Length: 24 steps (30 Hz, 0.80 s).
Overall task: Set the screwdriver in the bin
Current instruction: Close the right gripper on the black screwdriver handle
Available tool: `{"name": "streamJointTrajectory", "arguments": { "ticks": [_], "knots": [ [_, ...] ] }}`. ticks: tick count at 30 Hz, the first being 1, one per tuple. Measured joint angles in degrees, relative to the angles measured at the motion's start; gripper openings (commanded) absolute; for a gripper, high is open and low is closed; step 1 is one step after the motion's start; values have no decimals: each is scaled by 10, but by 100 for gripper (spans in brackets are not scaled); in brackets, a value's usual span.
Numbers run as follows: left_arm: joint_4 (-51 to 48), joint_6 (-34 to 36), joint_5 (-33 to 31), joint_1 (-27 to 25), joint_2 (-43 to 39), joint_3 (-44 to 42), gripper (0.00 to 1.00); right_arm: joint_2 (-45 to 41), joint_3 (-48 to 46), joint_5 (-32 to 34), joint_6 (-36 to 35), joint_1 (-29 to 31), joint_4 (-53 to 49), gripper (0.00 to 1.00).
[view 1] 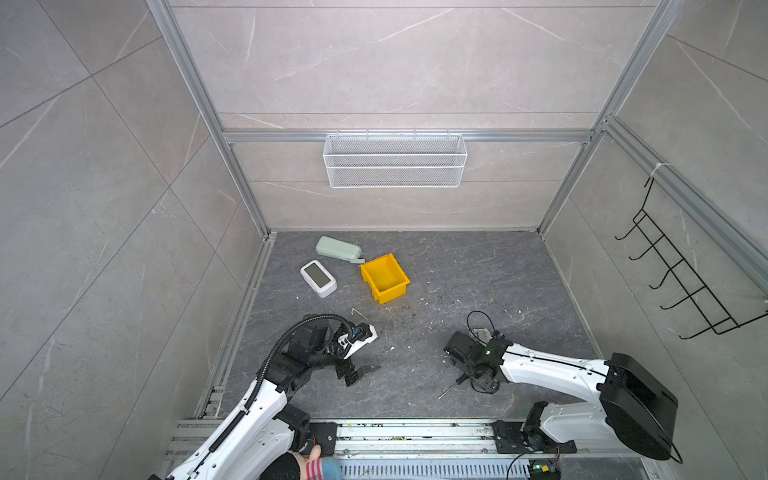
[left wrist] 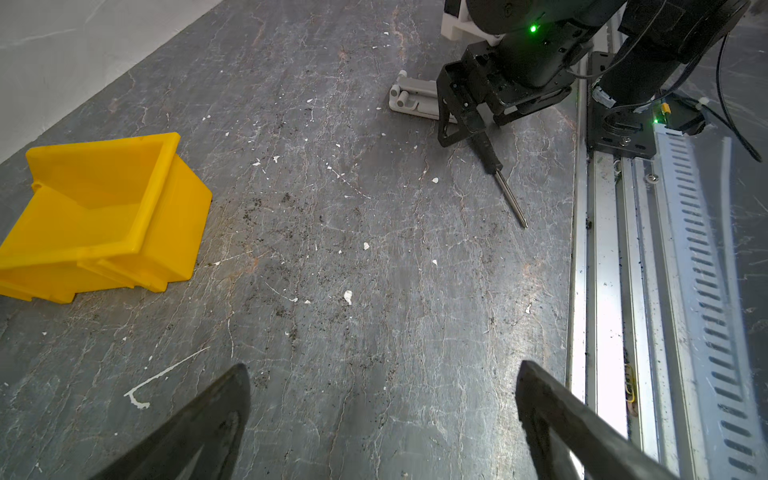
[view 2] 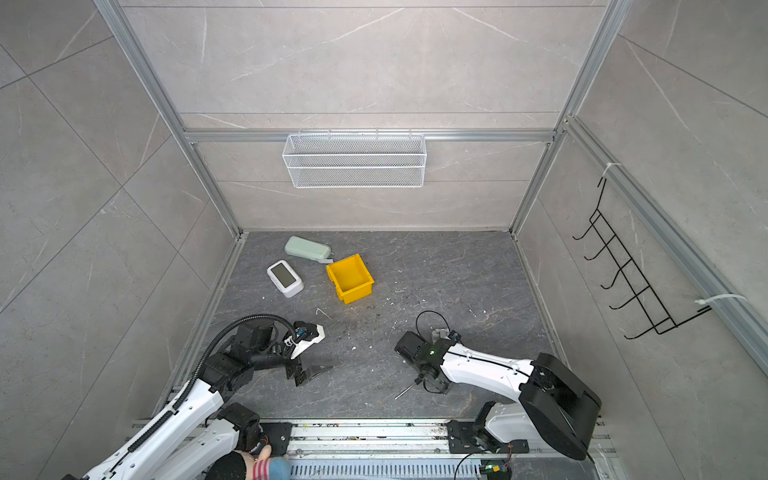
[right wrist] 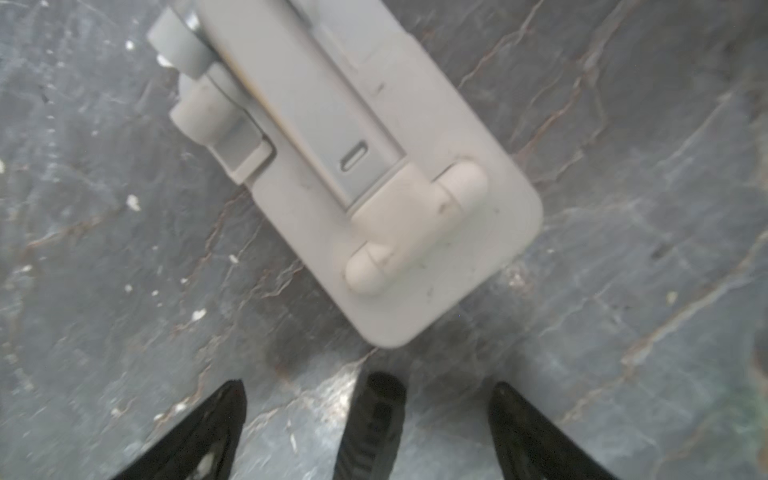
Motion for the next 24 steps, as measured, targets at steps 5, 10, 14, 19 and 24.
{"name": "streamJointTrajectory", "arguments": {
  "ticks": [5,10,14,19,24],
  "knots": [
    [0,0,-1,0,-14,-9,100,50,37,-9,-11,-7,-21,63],
    [-5,0,-5,0,-23,-13,100,83,64,-17,-16,-10,-42,46],
    [-8,0,-10,0,-30,-16,100,87,70,-23,-16,-11,-42,29],
    [-10,0,-15,0,-41,-26,100,86,72,-25,-18,-12,-45,2],
    [-11,0,-15,0,-42,-28,100,86,73,-25,-23,-12,-46,0]
  ]
}}
